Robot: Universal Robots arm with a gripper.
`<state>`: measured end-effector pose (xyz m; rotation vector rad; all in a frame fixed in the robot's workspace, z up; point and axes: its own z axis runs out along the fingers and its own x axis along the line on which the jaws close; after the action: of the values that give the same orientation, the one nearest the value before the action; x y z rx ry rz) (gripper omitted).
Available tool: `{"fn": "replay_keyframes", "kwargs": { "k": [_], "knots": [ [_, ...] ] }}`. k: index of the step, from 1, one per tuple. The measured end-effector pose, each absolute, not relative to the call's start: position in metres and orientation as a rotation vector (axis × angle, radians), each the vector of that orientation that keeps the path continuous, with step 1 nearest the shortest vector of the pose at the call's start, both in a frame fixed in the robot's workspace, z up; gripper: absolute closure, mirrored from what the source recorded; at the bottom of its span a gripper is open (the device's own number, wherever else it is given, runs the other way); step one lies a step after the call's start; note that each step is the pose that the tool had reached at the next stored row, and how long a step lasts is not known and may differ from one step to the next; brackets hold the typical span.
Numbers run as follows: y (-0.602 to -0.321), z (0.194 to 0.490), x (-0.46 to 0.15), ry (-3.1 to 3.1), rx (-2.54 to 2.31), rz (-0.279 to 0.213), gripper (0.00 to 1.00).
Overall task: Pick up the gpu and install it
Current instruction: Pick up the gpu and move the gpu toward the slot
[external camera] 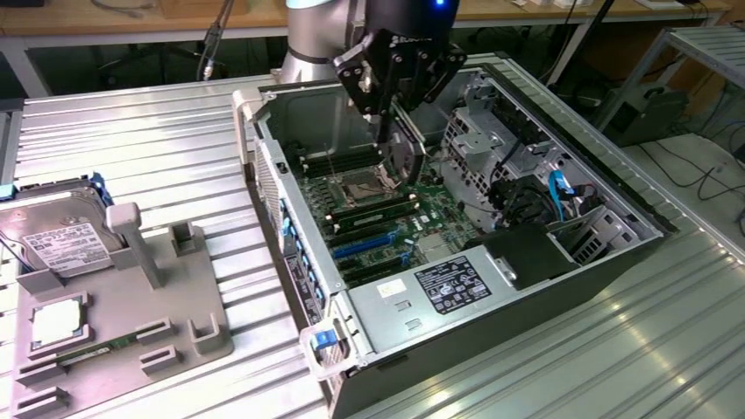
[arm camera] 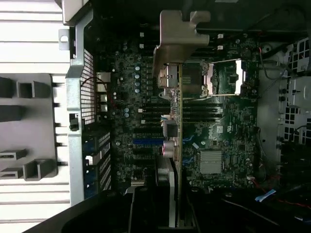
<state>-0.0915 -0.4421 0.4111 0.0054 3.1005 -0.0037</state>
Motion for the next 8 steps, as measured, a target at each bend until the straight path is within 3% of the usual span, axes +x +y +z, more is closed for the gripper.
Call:
{"fn": "replay_keyframes", "kwargs": {
  "k": [8],
  "knots": [
    [-0.442,0.408,-0.053,3.101,0.006,-0.004,0.72]
  ]
}}
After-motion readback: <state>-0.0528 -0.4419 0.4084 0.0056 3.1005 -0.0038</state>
